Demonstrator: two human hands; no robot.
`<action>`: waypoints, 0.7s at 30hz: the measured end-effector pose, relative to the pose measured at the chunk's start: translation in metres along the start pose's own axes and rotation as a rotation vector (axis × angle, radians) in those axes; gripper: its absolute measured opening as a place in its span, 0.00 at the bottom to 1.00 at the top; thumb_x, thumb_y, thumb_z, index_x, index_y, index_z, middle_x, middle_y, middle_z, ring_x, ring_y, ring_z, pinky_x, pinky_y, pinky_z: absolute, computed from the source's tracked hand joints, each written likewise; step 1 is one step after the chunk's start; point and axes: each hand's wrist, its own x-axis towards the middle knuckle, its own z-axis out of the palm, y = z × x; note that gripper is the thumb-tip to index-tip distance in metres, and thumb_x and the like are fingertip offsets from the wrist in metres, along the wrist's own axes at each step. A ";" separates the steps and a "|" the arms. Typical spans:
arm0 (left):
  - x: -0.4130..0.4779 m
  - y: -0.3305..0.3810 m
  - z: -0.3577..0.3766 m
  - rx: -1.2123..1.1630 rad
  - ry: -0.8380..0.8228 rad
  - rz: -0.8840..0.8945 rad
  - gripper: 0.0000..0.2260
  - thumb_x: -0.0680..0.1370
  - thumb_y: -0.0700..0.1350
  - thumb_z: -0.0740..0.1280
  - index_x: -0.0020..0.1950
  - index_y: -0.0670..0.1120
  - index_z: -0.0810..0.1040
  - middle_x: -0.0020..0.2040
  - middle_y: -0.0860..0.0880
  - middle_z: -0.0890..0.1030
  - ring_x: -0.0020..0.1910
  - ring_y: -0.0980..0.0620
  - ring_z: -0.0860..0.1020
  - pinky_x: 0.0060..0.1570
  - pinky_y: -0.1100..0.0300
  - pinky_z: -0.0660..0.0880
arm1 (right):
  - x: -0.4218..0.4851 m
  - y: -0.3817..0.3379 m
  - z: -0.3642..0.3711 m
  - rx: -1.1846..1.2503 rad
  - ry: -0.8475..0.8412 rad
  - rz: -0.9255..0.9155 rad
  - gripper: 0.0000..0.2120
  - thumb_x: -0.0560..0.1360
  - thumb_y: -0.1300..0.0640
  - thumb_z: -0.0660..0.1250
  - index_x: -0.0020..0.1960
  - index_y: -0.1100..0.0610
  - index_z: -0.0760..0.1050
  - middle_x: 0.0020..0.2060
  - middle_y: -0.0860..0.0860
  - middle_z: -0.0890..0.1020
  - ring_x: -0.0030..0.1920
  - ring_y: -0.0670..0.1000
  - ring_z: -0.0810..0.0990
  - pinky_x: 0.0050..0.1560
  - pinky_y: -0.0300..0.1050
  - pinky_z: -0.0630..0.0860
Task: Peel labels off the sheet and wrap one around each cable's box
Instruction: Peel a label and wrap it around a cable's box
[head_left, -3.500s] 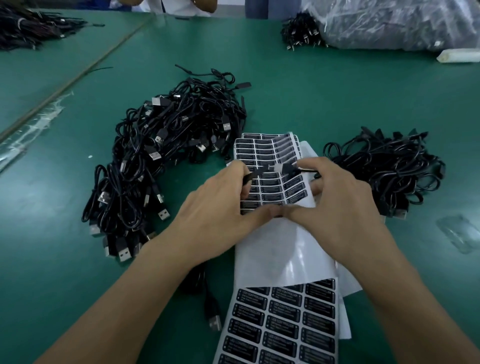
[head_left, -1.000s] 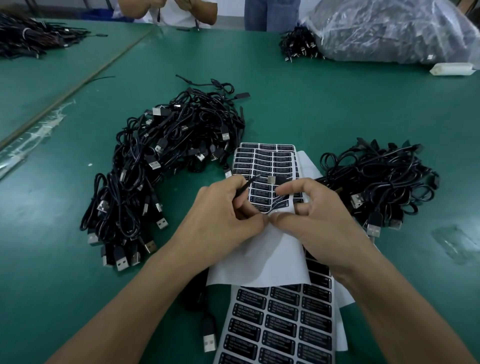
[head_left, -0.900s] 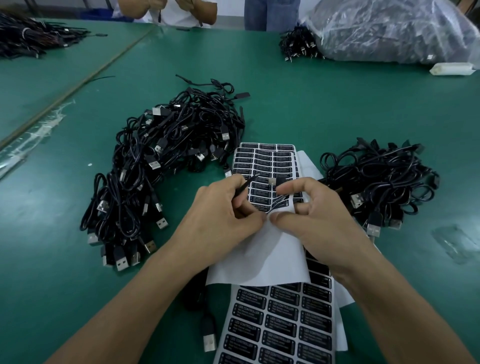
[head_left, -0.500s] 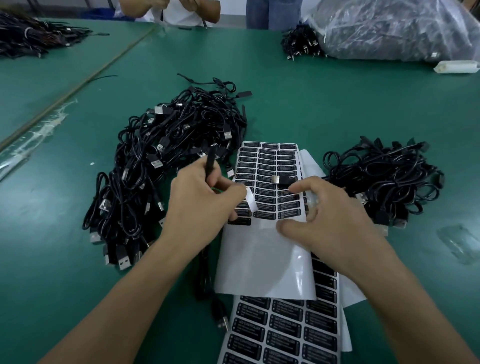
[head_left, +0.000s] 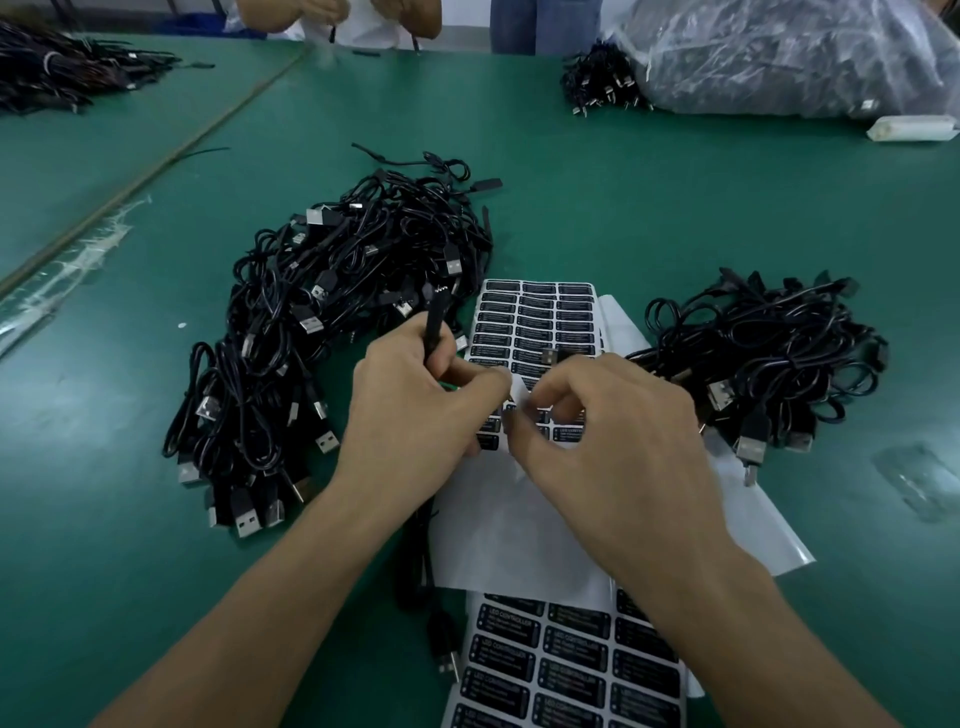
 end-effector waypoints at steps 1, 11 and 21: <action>0.000 0.001 0.000 -0.004 0.002 -0.001 0.21 0.69 0.41 0.73 0.35 0.50 0.59 0.30 0.45 0.80 0.21 0.50 0.71 0.25 0.60 0.71 | 0.000 0.000 0.001 -0.004 0.011 0.005 0.06 0.72 0.52 0.75 0.41 0.53 0.80 0.35 0.46 0.78 0.36 0.50 0.77 0.36 0.50 0.76; -0.001 0.002 0.002 -0.094 -0.043 -0.011 0.18 0.70 0.46 0.72 0.35 0.50 0.61 0.32 0.42 0.80 0.24 0.49 0.78 0.27 0.61 0.74 | 0.011 0.008 -0.001 0.443 -0.053 0.351 0.07 0.72 0.58 0.74 0.36 0.50 0.83 0.30 0.44 0.83 0.30 0.40 0.76 0.34 0.34 0.72; 0.000 0.000 0.002 -0.198 -0.152 -0.006 0.19 0.69 0.39 0.72 0.36 0.52 0.62 0.40 0.35 0.81 0.24 0.54 0.73 0.28 0.65 0.73 | 0.016 0.012 -0.005 0.868 -0.139 0.603 0.05 0.73 0.62 0.73 0.39 0.56 0.84 0.20 0.39 0.74 0.22 0.37 0.73 0.24 0.26 0.65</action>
